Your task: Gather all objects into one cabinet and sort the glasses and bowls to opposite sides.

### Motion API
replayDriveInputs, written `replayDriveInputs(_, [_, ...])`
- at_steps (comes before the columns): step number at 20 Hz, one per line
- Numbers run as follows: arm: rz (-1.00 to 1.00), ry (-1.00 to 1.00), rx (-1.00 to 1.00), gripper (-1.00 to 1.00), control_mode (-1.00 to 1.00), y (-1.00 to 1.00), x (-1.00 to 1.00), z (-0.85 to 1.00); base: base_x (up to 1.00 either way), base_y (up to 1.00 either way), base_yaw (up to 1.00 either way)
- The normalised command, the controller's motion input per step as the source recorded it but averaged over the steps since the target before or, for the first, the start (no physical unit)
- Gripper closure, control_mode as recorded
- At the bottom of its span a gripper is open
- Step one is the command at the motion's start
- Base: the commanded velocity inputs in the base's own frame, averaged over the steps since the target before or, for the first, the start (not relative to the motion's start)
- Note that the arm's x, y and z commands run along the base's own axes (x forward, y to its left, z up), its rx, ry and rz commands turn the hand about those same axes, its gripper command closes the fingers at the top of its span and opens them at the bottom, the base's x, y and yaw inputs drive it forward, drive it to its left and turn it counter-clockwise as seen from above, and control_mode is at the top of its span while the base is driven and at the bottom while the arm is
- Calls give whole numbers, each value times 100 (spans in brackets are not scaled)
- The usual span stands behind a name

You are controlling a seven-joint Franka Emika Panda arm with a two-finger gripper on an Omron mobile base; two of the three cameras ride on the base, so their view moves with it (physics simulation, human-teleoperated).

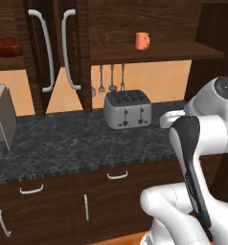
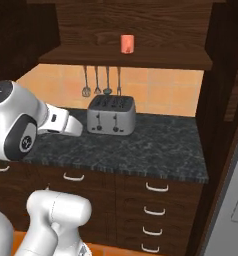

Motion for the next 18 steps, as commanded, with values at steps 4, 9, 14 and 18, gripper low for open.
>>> replayDriveInputs(4, [0, 0, 0, -100, 100, 0, 0, 0, 28, -31, 2])
replayDriveInputs(9, [8, -28, 9, -100, -100, -23, 21, 95, 0, 0, 0])
replayDriveInputs(14, [3, -30, 3, -100, -100, -11, 97, 100, 0, 0, 0])
replayDriveInputs(18, [0, -28, 0, -100, -100, 0, 100, 95, 0, 0, 0])
